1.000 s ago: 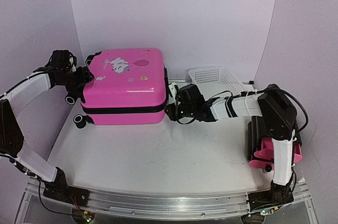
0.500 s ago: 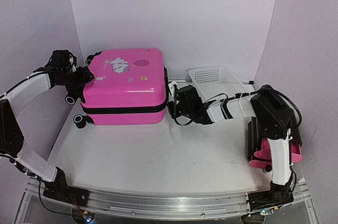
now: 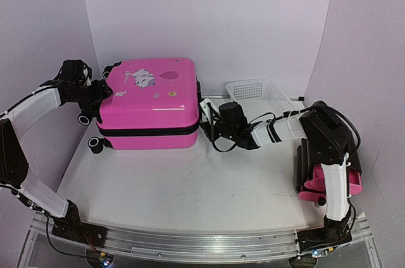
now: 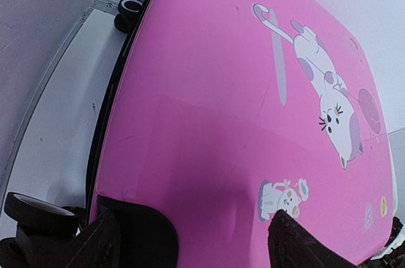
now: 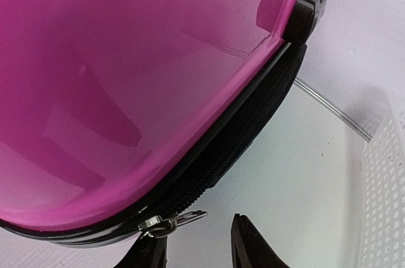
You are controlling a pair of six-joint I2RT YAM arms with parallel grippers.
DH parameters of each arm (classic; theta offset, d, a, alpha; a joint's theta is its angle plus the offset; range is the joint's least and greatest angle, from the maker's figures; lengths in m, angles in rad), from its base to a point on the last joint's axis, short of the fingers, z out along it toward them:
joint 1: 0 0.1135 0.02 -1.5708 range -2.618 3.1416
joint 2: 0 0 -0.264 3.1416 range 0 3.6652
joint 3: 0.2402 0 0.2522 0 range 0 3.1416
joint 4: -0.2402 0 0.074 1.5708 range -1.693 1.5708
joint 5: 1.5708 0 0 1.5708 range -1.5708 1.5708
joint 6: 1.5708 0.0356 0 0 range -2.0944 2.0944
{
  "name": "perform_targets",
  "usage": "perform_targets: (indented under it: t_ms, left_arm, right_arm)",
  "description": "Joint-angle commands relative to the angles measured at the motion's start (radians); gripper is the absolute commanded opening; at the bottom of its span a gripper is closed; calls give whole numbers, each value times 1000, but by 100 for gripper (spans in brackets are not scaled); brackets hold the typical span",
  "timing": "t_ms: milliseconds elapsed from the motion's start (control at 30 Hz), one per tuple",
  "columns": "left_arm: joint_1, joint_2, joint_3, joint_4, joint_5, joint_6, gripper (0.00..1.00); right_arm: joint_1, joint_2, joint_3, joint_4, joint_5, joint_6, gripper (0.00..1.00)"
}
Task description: Open, take out, and arrange the luggage
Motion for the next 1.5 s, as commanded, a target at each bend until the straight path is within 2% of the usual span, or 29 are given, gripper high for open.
perform_targets:
  t_ms: [0, 400, 700, 967, 1267, 1467]
  left_arm:
    - [-34, 24, -60, -185, 88, -20, 81]
    - [-35, 16, -60, -185, 88, -22, 81]
    - [-34, 24, -59, -184, 90, -27, 81]
    - [-35, 27, -56, -183, 93, -32, 81]
    - [-34, 29, -54, -180, 97, -45, 81]
    - [-34, 15, -58, -180, 102, -39, 81]
  right_arm:
    - [19, 17, 7, 162, -240, -145, 37]
    - [-1, 26, 2, 202, -467, -207, 23]
    - [-1, 7, -18, 218, -515, -203, 13]
    - [0, -53, -80, 217, -502, -79, 0]
    - [1, -113, -130, 176, -420, 25, 0]
    - [-9, -152, -157, 122, -372, 13, 13]
